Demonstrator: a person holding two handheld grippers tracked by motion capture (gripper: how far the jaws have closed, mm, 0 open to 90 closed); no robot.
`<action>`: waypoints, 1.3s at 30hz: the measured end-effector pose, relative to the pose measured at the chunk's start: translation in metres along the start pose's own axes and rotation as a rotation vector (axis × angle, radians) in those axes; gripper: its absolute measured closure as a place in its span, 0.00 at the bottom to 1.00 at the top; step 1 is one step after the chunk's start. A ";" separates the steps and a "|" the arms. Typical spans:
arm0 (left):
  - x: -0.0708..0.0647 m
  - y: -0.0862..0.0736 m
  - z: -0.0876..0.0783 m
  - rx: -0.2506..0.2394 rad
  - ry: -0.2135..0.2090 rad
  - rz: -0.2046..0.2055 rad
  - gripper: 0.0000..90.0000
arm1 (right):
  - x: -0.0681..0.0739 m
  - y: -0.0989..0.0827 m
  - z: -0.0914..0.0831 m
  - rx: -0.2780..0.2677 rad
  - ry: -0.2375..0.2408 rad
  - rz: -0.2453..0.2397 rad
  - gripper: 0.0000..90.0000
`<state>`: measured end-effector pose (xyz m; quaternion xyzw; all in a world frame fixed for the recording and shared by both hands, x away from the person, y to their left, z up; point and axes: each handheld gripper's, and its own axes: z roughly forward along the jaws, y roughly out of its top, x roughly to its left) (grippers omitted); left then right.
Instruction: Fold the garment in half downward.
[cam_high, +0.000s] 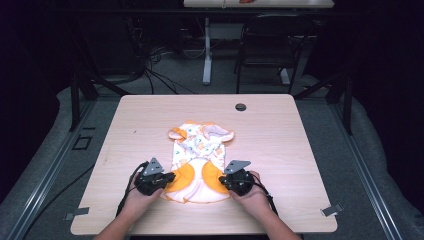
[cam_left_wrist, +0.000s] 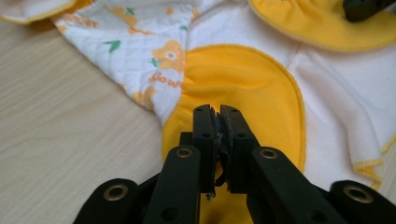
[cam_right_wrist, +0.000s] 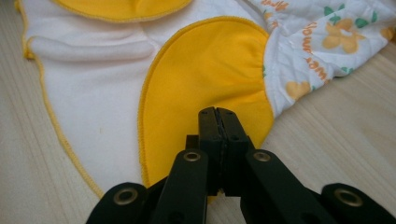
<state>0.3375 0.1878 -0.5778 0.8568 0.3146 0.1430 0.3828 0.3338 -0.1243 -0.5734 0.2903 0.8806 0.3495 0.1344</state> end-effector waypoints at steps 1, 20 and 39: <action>-0.001 -0.001 0.002 0.008 -0.001 0.007 0.97 | 0.001 0.000 0.001 -0.002 0.003 0.000 1.00; -0.019 -0.009 -0.009 0.053 -0.090 0.032 1.00 | 0.012 -0.011 -0.017 0.080 0.090 -0.083 1.00; -0.015 0.001 -0.029 0.002 -0.139 -0.053 1.00 | 0.016 -0.008 -0.038 0.045 0.127 -0.066 1.00</action>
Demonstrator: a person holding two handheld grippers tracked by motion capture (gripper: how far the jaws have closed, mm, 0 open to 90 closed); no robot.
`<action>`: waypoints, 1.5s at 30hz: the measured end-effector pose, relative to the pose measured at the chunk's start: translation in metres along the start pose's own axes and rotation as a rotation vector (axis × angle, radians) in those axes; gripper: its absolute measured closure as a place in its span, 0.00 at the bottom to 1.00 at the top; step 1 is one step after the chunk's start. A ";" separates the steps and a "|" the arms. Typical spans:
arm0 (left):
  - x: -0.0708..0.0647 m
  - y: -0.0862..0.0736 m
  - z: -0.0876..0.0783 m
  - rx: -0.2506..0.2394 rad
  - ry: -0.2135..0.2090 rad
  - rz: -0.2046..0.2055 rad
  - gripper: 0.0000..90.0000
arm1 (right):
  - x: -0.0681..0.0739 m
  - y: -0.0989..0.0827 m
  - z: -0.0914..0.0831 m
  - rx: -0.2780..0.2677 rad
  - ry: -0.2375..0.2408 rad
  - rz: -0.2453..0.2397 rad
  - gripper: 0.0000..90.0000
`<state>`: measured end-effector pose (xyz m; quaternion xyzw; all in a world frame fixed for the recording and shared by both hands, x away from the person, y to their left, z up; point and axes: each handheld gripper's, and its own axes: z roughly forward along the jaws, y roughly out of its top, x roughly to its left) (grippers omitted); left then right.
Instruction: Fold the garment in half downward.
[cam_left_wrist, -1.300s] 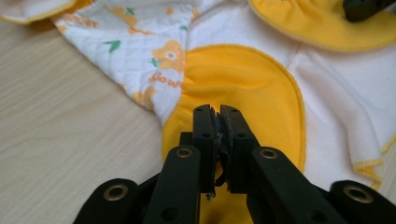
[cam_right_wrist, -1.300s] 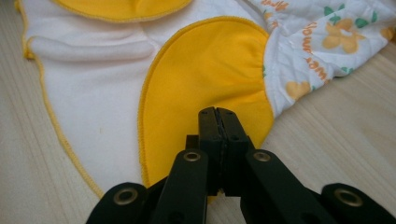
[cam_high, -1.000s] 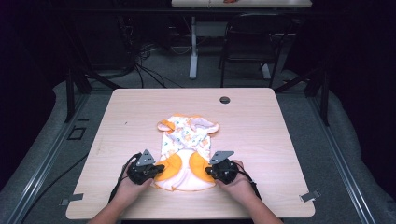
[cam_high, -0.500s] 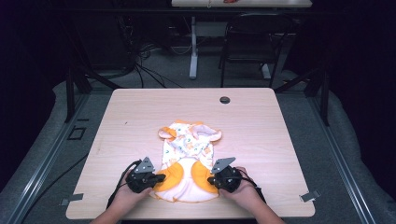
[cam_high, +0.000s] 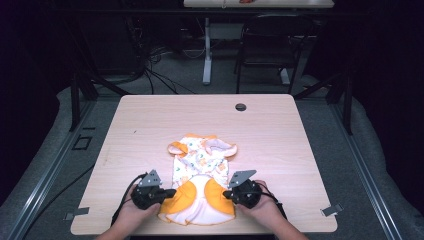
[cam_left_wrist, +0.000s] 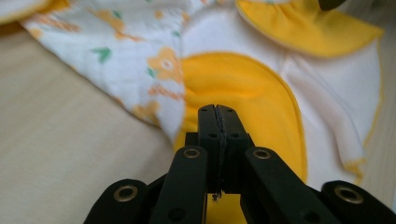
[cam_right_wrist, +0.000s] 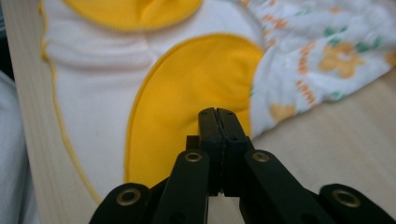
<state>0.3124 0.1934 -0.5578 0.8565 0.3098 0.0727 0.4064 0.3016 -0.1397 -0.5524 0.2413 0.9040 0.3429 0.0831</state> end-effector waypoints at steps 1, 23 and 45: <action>0.007 0.008 -0.001 -0.007 0.009 0.003 1.00 | -0.005 0.005 -0.002 -0.011 0.003 0.006 1.00; 0.103 0.102 0.065 0.005 0.080 -0.039 1.00 | -0.142 0.103 0.040 -0.023 -0.167 0.210 1.00; 0.119 0.092 0.083 0.062 0.164 -0.107 1.00 | -0.141 0.082 0.077 0.055 -0.097 0.268 0.97</action>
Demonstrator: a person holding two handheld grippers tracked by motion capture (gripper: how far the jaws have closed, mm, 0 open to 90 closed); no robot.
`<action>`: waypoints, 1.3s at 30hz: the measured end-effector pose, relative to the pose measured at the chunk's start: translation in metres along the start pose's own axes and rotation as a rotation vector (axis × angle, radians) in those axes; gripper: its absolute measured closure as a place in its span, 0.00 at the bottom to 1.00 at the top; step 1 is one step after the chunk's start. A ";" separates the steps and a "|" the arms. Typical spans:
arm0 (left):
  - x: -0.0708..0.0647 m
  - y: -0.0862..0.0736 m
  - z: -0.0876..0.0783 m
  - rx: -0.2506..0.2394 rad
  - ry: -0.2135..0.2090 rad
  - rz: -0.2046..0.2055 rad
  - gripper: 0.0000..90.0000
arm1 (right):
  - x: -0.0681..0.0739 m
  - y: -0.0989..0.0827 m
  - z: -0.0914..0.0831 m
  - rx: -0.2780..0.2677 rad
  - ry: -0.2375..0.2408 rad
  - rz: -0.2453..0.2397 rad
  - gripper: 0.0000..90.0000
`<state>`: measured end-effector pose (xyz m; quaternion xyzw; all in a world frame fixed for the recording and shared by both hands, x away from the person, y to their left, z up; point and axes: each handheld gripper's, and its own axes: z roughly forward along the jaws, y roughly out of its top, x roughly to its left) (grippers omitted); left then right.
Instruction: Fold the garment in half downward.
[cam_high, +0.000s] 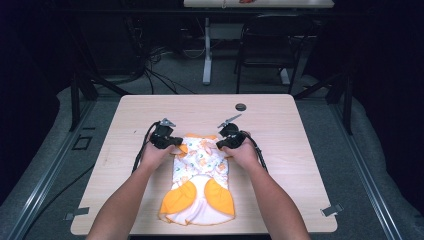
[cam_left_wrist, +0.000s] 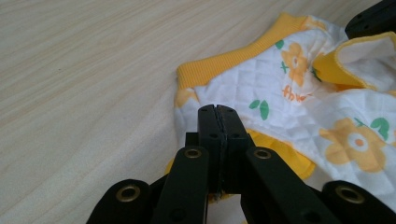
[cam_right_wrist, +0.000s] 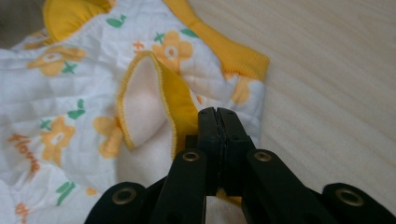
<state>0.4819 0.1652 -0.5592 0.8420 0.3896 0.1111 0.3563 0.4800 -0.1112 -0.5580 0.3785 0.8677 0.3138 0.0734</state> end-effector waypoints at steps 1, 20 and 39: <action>0.000 0.000 0.001 0.006 0.006 -0.005 0.98 | 0.000 -0.002 0.002 0.018 -0.019 -0.004 0.96; 0.004 -0.007 0.012 0.030 0.059 -0.045 0.74 | -0.003 0.001 0.009 -0.028 -0.138 0.026 0.71; 0.000 -0.007 0.013 0.026 0.038 -0.027 0.92 | -0.001 0.002 0.013 -0.014 -0.058 0.033 0.96</action>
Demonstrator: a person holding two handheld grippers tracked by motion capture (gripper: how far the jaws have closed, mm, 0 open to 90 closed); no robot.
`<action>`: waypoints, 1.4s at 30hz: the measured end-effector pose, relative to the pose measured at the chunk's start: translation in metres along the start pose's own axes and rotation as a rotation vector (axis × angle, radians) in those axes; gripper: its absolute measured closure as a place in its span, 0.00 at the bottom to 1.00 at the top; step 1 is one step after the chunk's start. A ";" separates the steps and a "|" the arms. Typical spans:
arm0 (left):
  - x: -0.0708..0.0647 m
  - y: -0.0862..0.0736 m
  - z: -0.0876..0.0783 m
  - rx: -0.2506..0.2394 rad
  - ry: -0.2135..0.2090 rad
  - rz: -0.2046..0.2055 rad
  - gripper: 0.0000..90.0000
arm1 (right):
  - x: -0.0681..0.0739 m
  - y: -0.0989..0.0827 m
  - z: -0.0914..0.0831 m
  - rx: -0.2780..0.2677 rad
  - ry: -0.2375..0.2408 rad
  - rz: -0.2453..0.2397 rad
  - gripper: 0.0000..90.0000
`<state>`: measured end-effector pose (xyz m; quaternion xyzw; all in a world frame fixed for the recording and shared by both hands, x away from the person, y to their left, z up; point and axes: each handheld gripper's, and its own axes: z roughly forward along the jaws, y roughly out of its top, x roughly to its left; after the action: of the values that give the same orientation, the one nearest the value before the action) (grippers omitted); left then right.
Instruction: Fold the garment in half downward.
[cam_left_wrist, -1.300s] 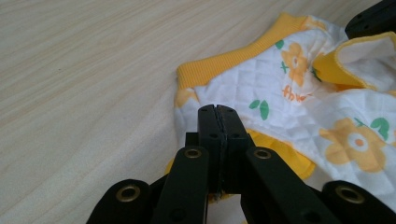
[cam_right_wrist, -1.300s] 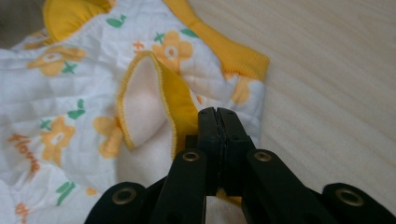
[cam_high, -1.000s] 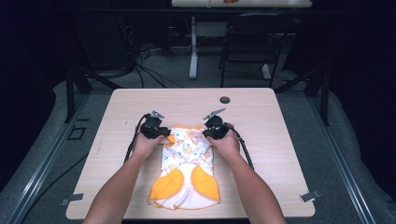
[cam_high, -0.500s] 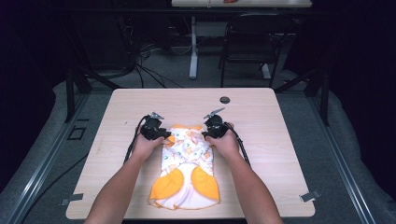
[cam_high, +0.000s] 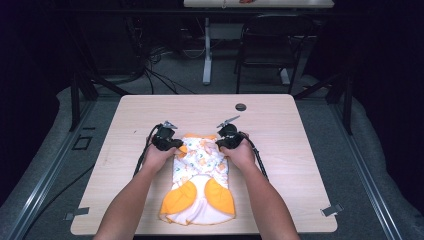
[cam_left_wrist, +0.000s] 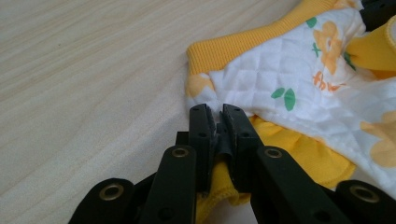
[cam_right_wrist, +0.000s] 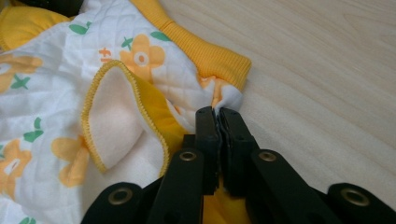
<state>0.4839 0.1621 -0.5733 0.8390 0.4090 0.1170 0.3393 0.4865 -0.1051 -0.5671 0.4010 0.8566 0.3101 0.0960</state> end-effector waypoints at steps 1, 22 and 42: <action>0.001 0.000 0.000 0.001 -0.008 -0.010 0.93 | 0.000 0.000 0.000 0.003 0.004 0.003 0.97; 0.002 0.007 -0.011 -0.014 -0.016 -0.019 0.95 | 0.002 0.007 -0.012 -0.015 -0.021 -0.025 0.98; 0.006 0.031 -0.052 -0.092 -0.018 0.022 0.95 | 0.004 0.030 -0.049 -0.079 -0.007 -0.064 0.98</action>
<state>0.4821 0.1778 -0.5144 0.8280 0.3909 0.1319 0.3797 0.4826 -0.1096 -0.5098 0.3704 0.8558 0.3389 0.1246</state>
